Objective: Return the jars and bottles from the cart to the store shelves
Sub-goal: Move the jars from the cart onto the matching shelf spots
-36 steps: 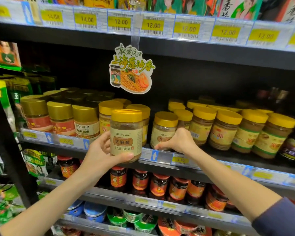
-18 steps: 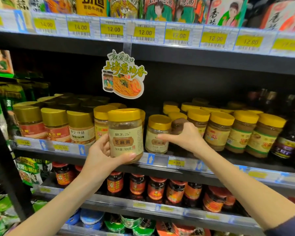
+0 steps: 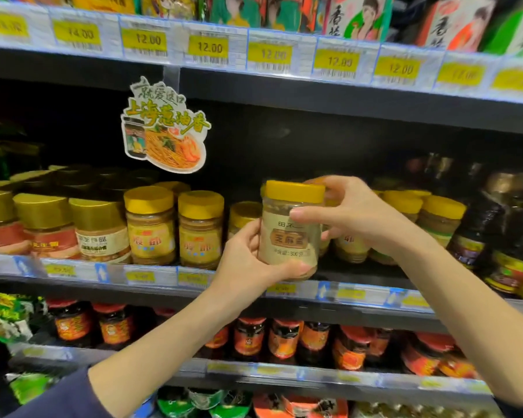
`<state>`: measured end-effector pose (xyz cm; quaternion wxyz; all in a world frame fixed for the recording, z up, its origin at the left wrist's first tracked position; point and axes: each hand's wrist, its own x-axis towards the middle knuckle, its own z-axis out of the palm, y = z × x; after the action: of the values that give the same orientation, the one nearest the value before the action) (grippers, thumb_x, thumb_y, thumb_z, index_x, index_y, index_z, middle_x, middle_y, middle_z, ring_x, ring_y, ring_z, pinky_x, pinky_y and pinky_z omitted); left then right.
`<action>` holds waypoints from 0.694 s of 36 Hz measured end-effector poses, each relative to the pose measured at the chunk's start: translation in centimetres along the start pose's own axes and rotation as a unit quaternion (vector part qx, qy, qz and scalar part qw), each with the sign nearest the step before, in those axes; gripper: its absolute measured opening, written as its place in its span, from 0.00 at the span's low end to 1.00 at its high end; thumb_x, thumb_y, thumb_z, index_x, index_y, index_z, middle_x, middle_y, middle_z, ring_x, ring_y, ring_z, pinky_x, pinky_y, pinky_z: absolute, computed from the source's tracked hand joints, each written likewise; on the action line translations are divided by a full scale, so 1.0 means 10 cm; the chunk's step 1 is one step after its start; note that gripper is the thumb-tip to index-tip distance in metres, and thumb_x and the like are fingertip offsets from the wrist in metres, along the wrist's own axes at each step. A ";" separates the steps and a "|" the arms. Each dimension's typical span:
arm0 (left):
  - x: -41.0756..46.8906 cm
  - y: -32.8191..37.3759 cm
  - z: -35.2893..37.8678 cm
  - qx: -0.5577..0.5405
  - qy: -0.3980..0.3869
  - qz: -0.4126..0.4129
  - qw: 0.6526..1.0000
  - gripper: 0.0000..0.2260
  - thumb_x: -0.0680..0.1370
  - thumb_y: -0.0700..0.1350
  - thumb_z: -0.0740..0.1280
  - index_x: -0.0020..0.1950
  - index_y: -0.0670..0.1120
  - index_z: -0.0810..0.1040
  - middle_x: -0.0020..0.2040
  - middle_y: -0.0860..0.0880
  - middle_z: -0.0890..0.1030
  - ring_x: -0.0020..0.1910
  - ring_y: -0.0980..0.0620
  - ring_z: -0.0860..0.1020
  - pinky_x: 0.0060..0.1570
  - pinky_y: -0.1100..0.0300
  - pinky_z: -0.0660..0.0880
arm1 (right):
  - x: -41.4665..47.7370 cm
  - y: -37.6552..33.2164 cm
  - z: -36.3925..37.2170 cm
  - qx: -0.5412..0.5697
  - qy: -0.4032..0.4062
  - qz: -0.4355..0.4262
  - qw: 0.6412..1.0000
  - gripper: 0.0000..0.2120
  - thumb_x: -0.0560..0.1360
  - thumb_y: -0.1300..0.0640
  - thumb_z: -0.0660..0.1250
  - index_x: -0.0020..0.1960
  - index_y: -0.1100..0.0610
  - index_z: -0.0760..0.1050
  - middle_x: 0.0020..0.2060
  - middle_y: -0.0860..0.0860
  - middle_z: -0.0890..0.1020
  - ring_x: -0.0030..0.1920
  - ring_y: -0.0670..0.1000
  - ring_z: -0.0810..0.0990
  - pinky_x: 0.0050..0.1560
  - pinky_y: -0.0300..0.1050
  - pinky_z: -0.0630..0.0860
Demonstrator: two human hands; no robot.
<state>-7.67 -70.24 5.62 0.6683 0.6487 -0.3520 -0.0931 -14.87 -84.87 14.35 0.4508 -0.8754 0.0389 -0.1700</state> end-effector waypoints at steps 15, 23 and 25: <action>0.17 -0.02 0.11 0.058 -0.073 0.046 0.995 0.42 0.65 0.49 0.77 0.74 0.53 0.58 0.67 0.57 0.72 0.65 0.62 0.71 0.63 0.62 0.72 | 0.05 0.10 -0.30 0.005 0.016 -0.056 0.998 0.36 0.48 0.43 0.76 0.56 0.45 0.74 0.50 0.46 0.83 0.50 0.44 0.82 0.39 0.38 0.80; 0.02 -0.16 -0.35 0.231 -0.069 0.090 0.966 0.34 0.65 0.68 0.66 0.69 0.61 0.63 0.67 0.66 0.68 0.67 0.69 0.65 0.64 0.70 0.65 | 0.21 0.25 -0.41 0.020 0.024 -0.060 0.998 0.31 0.50 0.45 0.76 0.52 0.40 0.74 0.48 0.43 0.83 0.48 0.40 0.83 0.40 0.37 0.80; -0.07 -0.20 -0.50 0.291 -0.080 0.109 0.947 0.29 0.68 0.71 0.61 0.66 0.64 0.64 0.64 0.69 0.68 0.65 0.71 0.66 0.62 0.74 0.65 | 0.25 0.34 -0.39 0.028 0.025 -0.046 0.998 0.29 0.51 0.46 0.77 0.51 0.39 0.75 0.47 0.43 0.83 0.48 0.39 0.82 0.39 0.36 0.80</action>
<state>-4.56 -66.15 3.93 0.4260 0.7631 -0.4847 0.0348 -13.55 -90.45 14.31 0.4656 -0.8590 0.0053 -0.2130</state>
